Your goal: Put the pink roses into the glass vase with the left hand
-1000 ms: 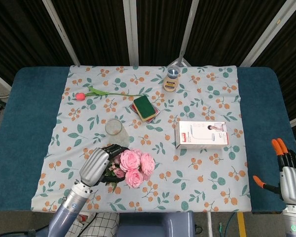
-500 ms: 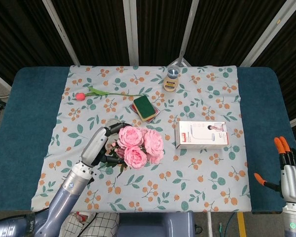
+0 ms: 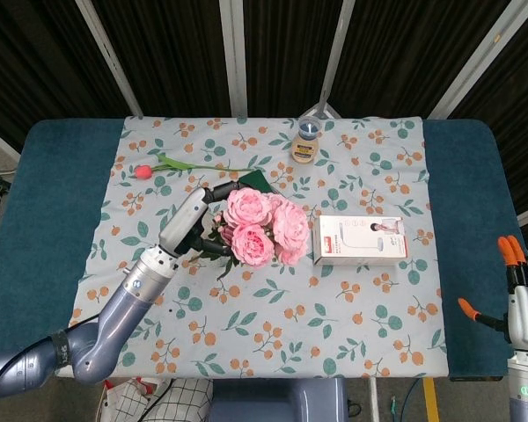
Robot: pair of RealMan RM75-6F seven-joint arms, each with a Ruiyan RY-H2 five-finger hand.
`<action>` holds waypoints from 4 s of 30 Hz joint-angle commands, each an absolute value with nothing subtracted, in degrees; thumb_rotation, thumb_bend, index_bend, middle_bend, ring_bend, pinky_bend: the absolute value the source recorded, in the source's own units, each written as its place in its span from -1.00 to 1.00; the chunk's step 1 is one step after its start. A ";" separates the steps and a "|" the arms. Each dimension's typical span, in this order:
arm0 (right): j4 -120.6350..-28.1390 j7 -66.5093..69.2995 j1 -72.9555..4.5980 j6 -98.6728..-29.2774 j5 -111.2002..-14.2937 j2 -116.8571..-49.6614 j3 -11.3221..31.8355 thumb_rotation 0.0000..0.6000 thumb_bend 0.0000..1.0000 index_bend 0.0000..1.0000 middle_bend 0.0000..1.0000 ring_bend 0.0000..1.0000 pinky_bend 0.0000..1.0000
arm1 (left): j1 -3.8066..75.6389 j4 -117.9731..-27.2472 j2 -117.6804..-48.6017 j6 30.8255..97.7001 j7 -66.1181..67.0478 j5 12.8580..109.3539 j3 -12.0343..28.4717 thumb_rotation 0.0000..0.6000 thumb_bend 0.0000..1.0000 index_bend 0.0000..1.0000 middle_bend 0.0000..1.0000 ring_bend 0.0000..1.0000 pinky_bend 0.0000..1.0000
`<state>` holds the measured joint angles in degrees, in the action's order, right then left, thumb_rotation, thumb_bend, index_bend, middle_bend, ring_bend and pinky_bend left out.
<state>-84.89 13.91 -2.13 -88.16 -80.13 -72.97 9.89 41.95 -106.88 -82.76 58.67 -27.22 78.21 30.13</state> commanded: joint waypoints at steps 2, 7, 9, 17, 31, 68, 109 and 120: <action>-84.23 13.88 -1.93 -89.36 -80.04 -73.47 10.41 1.00 -0.86 -1.00 -1.00 -0.83 -1.00 | 43.63 -103.99 -82.00 58.29 -32.80 79.18 32.03 1.00 -0.37 -0.24 -0.10 -0.25 0.02; -83.72 14.23 -1.67 -89.99 -79.79 -74.04 10.67 1.00 -0.86 -1.00 -1.00 -0.83 -1.00 | 45.22 -101.00 -81.65 58.52 -35.76 79.54 33.24 1.00 -0.37 -0.23 -0.11 -0.25 0.02; -83.38 14.06 -1.85 -89.83 -79.63 -74.32 10.83 1.00 -0.86 -1.00 -1.00 -0.83 -1.00 | 45.94 -99.57 -81.55 58.51 -36.39 79.30 33.54 1.00 -0.37 -0.24 -0.11 -0.25 0.02; -82.53 14.92 -2.10 -88.66 -78.31 -74.88 11.32 1.00 -0.86 -1.00 -1.00 -0.83 -1.00 | 49.61 -93.77 -84.45 58.83 -38.21 76.47 34.19 1.00 -0.37 -0.25 -0.13 -0.26 0.02; -81.34 15.99 -2.07 -88.73 -77.42 -75.33 12.23 1.00 -0.86 -1.00 -1.00 -0.83 -1.00 | 53.06 -83.77 -90.17 60.58 -46.21 78.74 30.82 1.00 -0.37 -0.25 -0.14 -0.27 0.02; -80.03 18.01 -1.49 -91.78 -77.21 -77.58 14.11 1.00 -0.86 -1.00 -1.00 -0.83 -1.00 | 49.66 -76.50 -92.92 68.96 -60.82 82.77 22.57 1.00 -0.37 -0.26 -0.15 -0.27 0.02; -81.86 18.31 -1.25 -92.64 -78.78 -78.01 13.75 1.00 -0.86 -1.00 -1.00 -0.83 -1.00 | 41.56 -83.07 -74.25 66.50 -64.49 87.94 11.35 1.00 -0.64 -0.90 -0.81 -0.86 -0.35; -83.73 17.96 -1.04 -93.53 -80.61 -77.86 12.84 1.00 -0.86 -1.00 -1.00 -0.83 -1.00 | 37.33 -88.41 -65.40 66.99 -63.94 88.92 7.38 1.00 -0.64 -0.90 -0.82 -0.86 -0.35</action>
<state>-83.58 17.96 -1.09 -93.45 -80.49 -77.89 12.94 38.36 -87.35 -66.66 66.08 -63.54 88.74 7.90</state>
